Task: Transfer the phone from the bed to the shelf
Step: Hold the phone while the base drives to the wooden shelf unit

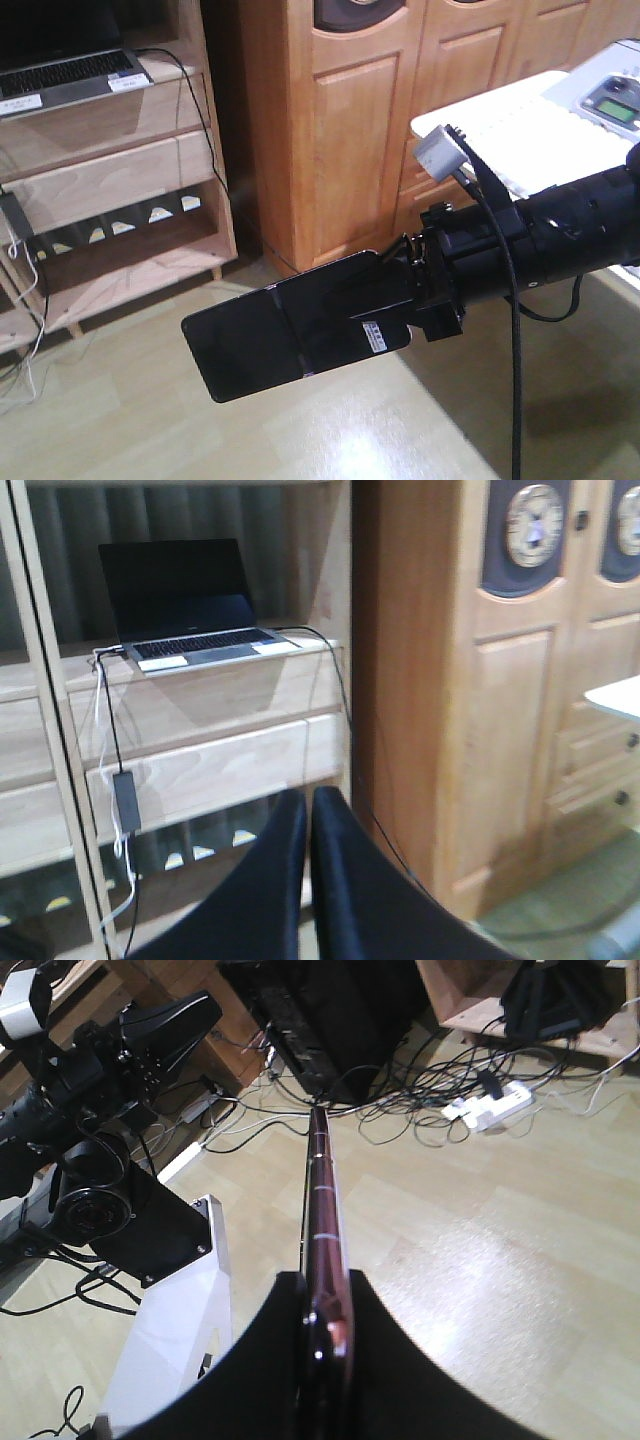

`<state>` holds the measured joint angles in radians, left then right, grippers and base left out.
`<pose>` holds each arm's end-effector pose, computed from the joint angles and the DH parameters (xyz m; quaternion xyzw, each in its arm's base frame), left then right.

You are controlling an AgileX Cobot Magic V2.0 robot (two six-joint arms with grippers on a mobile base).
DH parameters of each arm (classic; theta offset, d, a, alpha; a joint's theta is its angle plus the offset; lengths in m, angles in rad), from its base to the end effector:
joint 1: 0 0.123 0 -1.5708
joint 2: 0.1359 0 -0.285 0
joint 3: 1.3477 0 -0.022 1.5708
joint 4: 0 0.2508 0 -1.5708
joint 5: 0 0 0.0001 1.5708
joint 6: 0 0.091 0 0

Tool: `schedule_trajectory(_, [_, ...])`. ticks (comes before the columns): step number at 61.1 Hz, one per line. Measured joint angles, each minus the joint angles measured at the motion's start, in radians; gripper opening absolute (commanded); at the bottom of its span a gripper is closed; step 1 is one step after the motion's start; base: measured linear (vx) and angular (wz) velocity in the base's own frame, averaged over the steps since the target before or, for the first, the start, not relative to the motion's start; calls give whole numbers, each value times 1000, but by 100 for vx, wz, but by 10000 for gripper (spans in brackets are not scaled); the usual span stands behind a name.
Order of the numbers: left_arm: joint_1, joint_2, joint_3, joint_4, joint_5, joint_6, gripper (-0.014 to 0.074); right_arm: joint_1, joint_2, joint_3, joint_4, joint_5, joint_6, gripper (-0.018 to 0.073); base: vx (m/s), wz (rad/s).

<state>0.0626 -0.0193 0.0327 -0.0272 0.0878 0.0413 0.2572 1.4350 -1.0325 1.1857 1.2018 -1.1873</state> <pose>0.0563 0.0033 0.1952 -0.0164 0.7118 0.0261 0.7017 0.2377 0.1439 0.3107 -0.4074 0.7460 0.4605 0.2559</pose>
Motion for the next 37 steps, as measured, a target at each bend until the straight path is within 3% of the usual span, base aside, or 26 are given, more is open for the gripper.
schedule_trajectory(18, [0,0,0,0,0,0,1,0,0,0,0,-1,0,-2,45,16])
schedule_trajectory(37, [0,0,0,0,0,0,1,0,0,0,0,-1,0,-2,42,37])
